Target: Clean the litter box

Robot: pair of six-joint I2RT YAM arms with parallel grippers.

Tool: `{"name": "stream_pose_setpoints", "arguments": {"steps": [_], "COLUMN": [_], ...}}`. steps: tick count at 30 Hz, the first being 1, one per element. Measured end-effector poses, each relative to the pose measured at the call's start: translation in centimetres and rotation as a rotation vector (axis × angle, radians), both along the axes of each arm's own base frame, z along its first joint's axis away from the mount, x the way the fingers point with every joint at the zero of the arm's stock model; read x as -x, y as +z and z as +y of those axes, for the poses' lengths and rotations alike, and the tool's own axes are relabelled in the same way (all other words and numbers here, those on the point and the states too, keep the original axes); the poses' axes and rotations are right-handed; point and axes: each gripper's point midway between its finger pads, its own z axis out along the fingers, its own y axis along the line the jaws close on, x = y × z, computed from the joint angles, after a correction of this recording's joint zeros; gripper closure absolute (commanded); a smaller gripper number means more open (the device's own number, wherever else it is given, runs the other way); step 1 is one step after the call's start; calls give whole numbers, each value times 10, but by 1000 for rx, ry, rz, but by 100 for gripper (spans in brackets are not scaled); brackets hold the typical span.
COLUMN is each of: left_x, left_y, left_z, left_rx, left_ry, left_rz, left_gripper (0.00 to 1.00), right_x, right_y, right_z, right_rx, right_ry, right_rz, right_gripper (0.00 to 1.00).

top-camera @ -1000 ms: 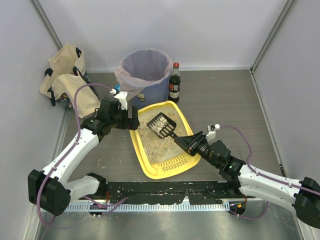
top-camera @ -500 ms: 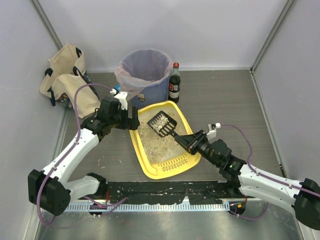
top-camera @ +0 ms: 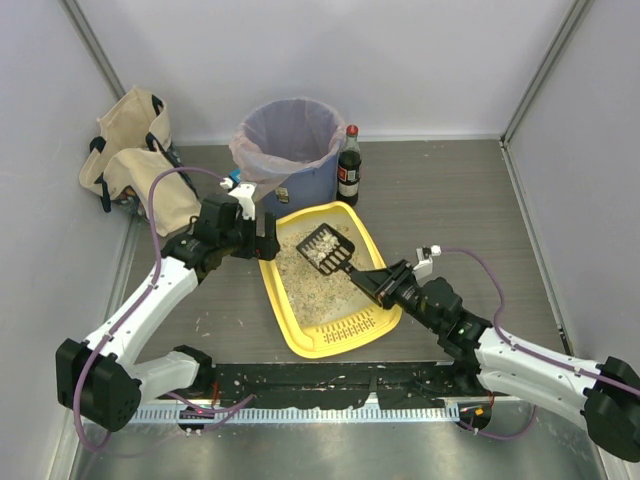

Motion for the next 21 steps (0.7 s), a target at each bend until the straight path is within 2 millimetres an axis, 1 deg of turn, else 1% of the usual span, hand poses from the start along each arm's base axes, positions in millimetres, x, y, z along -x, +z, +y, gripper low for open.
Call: {"name": "stream_pose_setpoints", "arguments": {"steps": [4, 6, 8, 12, 15, 19, 21], "left_x": [0, 0, 0, 0, 0, 1, 2], "left_y": [0, 0, 0, 0, 0, 0, 0], "left_z": [0, 0, 0, 0, 0, -1, -4], "left_rx": [0, 0, 0, 0, 1, 5, 15], "left_ry": [0, 0, 0, 0, -2, -6, -20], "left_rz": [0, 0, 0, 0, 1, 2, 8], "left_gripper": [3, 3, 3, 3, 3, 6, 6], "right_x": [1, -1, -1, -2, -3, -2, -3], "right_y": [-9, -4, 5, 10, 9, 2, -7], "right_z": [3, -1, -3, 3, -2, 1, -2], "right_rx": [35, 23, 5, 41, 38, 55, 60], "right_ry": [22, 9, 4, 38, 23, 47, 37], "right_rz": [30, 16, -11, -9, -22, -4, 9], "right_gripper": [99, 99, 99, 99, 99, 99, 99]}}
